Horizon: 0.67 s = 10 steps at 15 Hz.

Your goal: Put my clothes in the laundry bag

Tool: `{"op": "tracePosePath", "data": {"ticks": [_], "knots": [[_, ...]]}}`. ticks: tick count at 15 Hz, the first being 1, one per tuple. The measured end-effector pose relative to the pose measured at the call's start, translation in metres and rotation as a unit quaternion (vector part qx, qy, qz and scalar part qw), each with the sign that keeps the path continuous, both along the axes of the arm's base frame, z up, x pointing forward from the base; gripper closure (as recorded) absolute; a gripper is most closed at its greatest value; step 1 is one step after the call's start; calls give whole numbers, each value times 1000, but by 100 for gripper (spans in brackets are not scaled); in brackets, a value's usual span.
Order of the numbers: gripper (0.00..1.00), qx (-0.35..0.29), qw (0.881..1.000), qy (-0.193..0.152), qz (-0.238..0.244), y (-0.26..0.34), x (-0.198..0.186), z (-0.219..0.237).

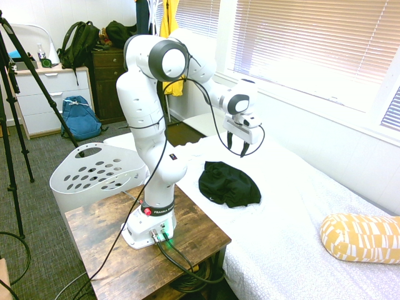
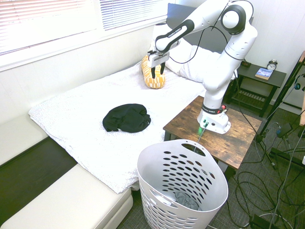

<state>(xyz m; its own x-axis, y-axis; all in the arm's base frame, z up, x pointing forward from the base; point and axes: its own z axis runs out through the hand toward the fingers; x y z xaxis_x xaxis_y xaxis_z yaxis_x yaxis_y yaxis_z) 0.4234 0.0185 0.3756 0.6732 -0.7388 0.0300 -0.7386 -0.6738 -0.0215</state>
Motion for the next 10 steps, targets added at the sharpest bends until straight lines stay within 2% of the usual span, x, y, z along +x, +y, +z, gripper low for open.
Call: {"op": "tracePosePath", "data": {"ticks": [3, 6, 8, 10], "knots": [[0, 1, 1000, -13, 2, 3, 7, 4], [0, 7, 999, -40, 21, 24, 45, 9], [0, 14, 998, -44, 38, 49, 76, -18], [0, 22, 997, -37, 57, 76, 96, -73]]}}
